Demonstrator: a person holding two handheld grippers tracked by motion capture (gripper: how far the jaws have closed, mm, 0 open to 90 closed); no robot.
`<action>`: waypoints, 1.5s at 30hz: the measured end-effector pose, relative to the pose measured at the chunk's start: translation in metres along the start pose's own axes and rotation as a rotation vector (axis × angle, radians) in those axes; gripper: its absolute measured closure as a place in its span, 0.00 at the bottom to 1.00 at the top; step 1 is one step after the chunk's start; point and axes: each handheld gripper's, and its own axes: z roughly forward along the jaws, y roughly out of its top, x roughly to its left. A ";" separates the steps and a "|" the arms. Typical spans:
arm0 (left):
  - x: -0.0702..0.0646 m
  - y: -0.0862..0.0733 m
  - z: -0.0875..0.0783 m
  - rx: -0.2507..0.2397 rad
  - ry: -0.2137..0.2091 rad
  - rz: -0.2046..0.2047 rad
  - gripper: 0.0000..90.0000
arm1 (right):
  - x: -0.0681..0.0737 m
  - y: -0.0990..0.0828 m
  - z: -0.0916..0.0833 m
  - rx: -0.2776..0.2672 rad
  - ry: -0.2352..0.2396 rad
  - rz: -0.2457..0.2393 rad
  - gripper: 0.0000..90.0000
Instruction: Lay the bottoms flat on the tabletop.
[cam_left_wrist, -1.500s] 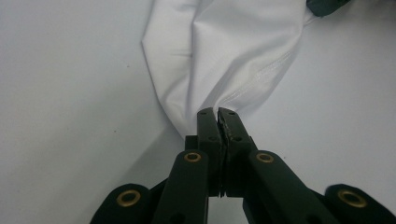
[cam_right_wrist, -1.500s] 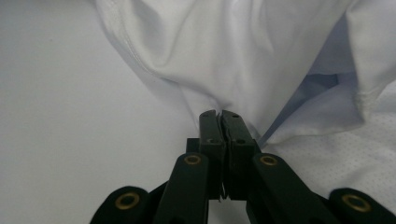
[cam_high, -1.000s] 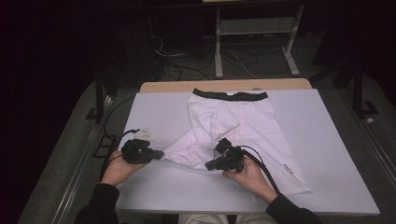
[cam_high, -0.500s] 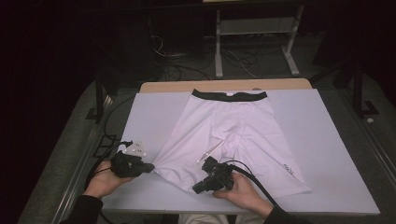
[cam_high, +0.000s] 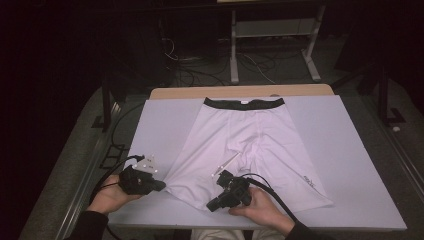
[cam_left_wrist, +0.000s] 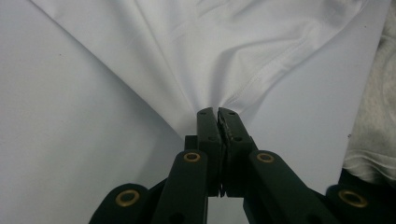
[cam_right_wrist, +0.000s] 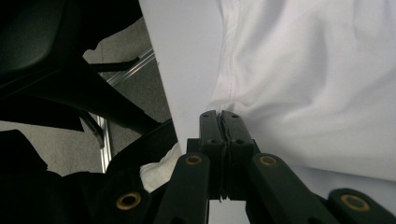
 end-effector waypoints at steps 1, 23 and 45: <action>-0.001 0.000 0.000 0.001 -0.003 0.003 0.97 | 0.001 0.000 0.000 0.005 0.002 0.000 0.97; -0.004 0.007 -0.011 -0.048 -0.050 -0.026 0.60 | 0.001 -0.001 -0.019 -0.002 0.061 0.003 0.87; -0.003 0.050 0.000 -0.216 -0.070 -0.085 0.00 | -0.017 -0.019 -0.094 -0.159 -0.197 -0.004 0.04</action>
